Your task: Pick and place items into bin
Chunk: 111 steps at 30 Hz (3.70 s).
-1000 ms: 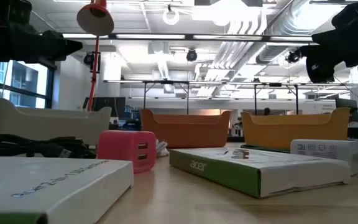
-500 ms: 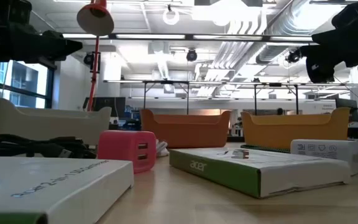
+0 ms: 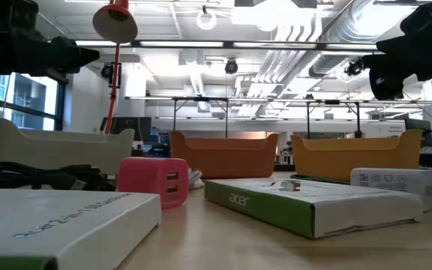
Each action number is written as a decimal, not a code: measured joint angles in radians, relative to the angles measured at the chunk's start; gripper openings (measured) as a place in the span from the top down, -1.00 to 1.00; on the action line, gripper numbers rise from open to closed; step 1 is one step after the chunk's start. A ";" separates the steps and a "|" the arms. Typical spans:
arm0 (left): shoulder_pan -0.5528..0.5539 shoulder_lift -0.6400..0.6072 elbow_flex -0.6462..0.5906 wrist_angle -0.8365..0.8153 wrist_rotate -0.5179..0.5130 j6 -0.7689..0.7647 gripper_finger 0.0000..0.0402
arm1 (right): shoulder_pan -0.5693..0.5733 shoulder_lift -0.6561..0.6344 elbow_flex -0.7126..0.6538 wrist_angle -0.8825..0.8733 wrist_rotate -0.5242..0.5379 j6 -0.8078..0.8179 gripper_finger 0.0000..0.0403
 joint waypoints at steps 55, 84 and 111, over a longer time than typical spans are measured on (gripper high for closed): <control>0.000 0.000 0.000 0.353 -0.016 -0.480 -0.24 | -0.001 0.002 0.000 0.233 0.489 0.678 0.29; -0.161 0.481 0.136 0.450 0.102 -0.674 -0.24 | -0.001 0.331 0.119 0.523 0.316 0.470 0.29; -0.340 1.253 0.707 -0.322 0.124 -0.478 -0.24 | 0.000 0.759 0.566 0.361 0.224 0.078 0.29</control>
